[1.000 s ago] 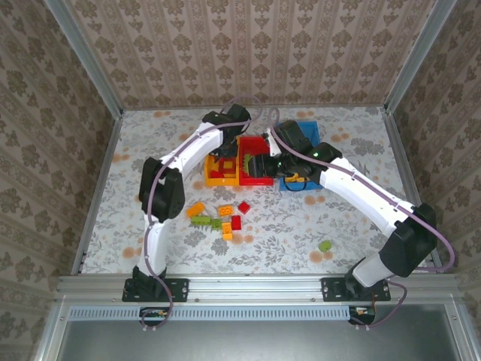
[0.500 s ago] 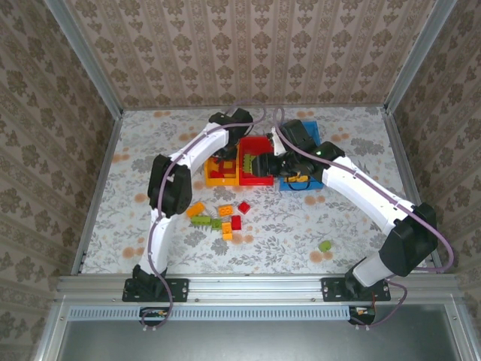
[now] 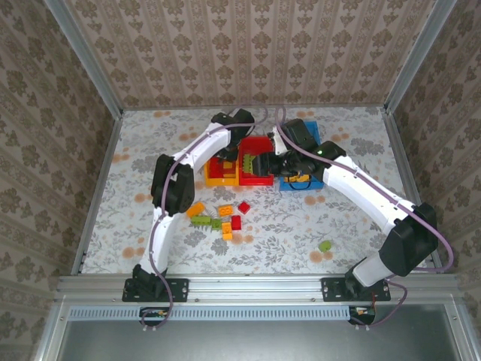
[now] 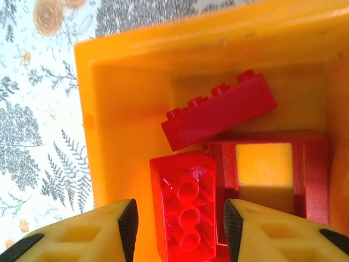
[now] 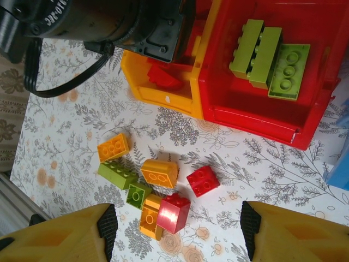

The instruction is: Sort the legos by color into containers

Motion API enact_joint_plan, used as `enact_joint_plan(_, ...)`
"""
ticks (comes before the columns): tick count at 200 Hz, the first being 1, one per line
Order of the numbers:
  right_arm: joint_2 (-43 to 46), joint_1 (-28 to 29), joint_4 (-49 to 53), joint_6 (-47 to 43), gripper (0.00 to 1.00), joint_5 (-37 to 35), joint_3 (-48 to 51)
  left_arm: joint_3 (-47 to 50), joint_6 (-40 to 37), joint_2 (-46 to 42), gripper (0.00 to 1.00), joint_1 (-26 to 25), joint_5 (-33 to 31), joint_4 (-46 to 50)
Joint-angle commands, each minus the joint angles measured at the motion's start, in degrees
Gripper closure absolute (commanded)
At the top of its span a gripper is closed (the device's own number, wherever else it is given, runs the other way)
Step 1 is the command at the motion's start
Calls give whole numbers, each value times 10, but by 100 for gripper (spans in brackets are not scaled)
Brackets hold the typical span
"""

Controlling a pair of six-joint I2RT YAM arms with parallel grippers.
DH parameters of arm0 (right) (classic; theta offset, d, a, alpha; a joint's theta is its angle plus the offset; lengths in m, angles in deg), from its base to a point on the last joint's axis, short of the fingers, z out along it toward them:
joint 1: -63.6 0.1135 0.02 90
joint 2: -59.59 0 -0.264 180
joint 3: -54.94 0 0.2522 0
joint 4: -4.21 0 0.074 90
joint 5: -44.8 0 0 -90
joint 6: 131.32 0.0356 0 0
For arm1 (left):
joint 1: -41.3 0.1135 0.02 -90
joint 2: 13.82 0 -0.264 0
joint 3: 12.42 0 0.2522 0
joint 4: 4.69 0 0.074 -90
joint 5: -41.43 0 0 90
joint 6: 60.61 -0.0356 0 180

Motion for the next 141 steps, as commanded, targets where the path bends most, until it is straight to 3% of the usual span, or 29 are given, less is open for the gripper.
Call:
enact_joint_plan(1,26,-2,9,-10,35,2,16,-18,-4,-31,53,-12,-15,19)
enact_joint_plan(54,53,27,-4,-69,35,-25,72,44,54,-154,53,-26,4,12)
enact_joint_plan(102,2,163,-10,-175,30,-72,79,319,121,-406,52,-19,41,-58)
enact_joint_plan(141,-112,219,30,-219,24,-136,14,532,173,-624,50,-19,72,-77)
